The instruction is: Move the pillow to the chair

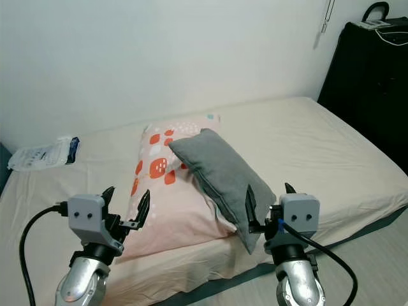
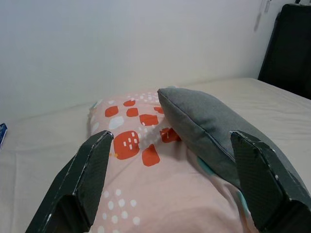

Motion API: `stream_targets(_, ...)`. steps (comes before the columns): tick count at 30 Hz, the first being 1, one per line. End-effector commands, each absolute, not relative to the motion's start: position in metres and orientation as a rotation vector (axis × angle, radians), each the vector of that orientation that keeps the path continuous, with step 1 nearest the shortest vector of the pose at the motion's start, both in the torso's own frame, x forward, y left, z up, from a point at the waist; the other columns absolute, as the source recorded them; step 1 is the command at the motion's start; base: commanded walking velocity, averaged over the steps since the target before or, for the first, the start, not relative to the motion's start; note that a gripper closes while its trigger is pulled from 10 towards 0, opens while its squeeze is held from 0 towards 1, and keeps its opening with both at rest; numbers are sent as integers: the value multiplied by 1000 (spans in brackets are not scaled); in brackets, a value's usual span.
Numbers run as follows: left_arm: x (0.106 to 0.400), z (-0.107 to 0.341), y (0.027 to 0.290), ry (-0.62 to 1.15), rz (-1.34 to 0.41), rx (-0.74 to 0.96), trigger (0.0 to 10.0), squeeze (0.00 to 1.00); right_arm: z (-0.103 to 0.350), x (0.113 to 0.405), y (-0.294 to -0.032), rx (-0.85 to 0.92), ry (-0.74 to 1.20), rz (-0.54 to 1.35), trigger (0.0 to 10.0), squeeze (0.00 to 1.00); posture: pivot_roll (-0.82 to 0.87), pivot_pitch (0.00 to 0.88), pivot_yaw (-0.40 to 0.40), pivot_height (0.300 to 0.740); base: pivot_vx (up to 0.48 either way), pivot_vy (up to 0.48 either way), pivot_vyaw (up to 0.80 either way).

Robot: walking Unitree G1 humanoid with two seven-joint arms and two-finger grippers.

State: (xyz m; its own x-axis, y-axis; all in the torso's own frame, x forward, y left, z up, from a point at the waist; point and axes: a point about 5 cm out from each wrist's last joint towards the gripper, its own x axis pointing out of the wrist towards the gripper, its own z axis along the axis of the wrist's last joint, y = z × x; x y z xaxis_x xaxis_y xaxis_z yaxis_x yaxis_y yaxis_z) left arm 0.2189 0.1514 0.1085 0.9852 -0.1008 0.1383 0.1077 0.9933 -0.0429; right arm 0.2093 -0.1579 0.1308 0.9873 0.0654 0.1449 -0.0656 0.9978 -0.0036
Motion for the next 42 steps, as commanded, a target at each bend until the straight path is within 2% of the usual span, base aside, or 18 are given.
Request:
stream_targets(1,218,106,153,-124,-104,-44,10000,0,130,209,-156,8,-139,65,10000,0,21,0,-4,740,0,0,0)
stream_targets(27,214,98,148,-96,-106,-34,10000,0,115,209,-159,-9,-98,118,10000,0,34,0,-12,740,0,0,0)
stream_targets(42,215,94,158,-53,-61,-57,10000,0,112,225,-151,5,-41,143,10000,0,55,0,-20,740,0,0,0)
